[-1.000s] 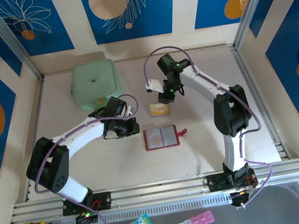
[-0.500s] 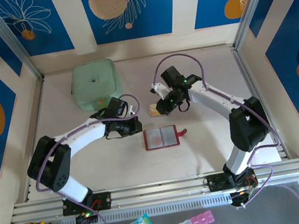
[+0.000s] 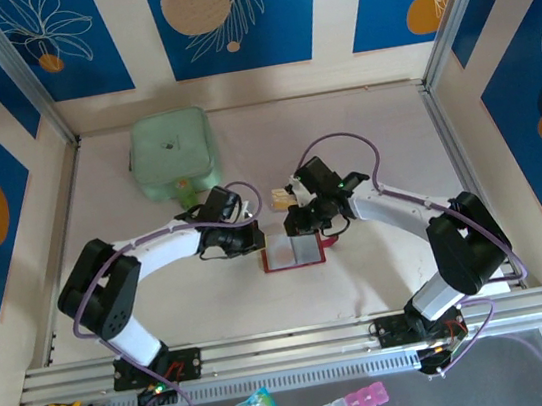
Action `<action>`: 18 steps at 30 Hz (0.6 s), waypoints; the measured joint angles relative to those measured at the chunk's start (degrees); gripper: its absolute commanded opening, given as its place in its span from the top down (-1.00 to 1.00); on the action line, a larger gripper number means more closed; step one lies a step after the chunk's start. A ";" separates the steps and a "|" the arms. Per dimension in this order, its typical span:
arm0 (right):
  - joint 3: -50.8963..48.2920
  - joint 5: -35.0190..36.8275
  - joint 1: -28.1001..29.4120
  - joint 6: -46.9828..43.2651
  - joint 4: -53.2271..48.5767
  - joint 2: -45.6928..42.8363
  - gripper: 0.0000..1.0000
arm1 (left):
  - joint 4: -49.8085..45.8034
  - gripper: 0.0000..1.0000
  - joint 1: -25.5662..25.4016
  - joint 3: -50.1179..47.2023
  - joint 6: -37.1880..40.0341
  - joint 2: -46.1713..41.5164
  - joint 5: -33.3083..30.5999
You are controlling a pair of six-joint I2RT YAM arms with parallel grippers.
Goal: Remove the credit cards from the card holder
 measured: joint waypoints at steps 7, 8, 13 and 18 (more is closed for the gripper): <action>-0.22 -1.88 0.28 4.55 0.90 0.81 0.61 | 0.07 0.98 -0.17 -0.92 -0.26 0.87 -0.11; -0.33 -1.88 0.37 4.81 1.01 1.01 0.57 | 0.13 0.98 -0.17 -1.07 -0.39 1.27 -0.11; -0.66 -2.40 0.81 6.03 1.53 2.16 0.47 | 0.31 0.98 -0.22 -2.25 -0.66 2.47 -0.15; -0.70 -3.15 1.90 6.64 2.32 4.09 0.42 | 1.29 0.98 -0.28 -2.32 -1.49 3.80 0.00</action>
